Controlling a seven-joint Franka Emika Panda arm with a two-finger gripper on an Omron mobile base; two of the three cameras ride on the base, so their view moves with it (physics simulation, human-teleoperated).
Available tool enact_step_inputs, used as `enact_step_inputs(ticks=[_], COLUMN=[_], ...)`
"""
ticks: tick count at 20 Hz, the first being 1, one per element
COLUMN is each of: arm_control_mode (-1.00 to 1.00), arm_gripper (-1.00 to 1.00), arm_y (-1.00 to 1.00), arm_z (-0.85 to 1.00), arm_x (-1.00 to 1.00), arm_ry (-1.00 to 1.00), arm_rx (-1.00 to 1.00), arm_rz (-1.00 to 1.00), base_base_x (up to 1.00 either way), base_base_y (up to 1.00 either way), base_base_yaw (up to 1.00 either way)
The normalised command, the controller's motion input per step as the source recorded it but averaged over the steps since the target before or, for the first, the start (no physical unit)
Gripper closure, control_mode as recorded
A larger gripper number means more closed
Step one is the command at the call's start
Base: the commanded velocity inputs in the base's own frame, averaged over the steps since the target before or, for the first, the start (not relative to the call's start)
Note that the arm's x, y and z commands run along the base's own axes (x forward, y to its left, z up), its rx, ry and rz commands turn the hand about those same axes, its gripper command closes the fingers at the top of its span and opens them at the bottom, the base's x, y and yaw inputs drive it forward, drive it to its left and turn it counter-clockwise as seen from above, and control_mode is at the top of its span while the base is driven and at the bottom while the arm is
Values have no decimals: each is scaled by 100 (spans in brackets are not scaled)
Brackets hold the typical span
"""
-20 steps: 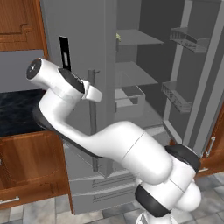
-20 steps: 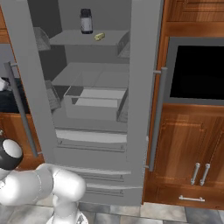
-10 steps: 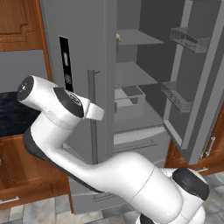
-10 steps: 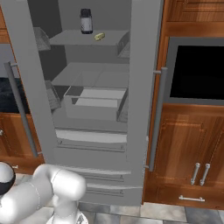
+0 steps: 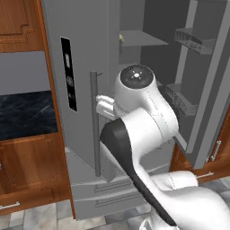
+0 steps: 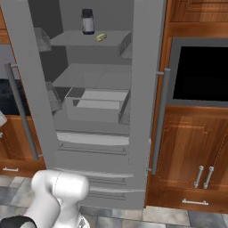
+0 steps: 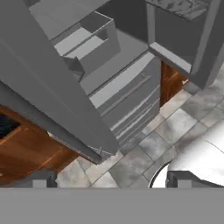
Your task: Retrieve the butter from the fridge and place it on a plate on the dining table. Then retrieve the butter knife by the fridge and place it near the plate.
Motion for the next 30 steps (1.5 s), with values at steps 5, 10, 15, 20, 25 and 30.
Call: enact_step_inputs(ticks=[5,10,15,20,25,30], arm_control_mode=[-100,-100,-100,-100,-100,-100], arm_gripper=[-100,-100,-100,-100,-100,-100], arm_y=[-100,-73,3,30,9,5], arm_z=[-8,-15,-3,0,0,0], arm_x=[22,46,76,74,54,46], arm_ry=[0,0,3,11,23,20], arm_rx=[98,92,44,14,5,1], arm_rz=[2,0,0,-1,0,0], base_base_x=[0,0,0,0,0,0], base_base_y=[0,0,0,0,0,0], base_base_yaw=[0,0,0,0,0,0])
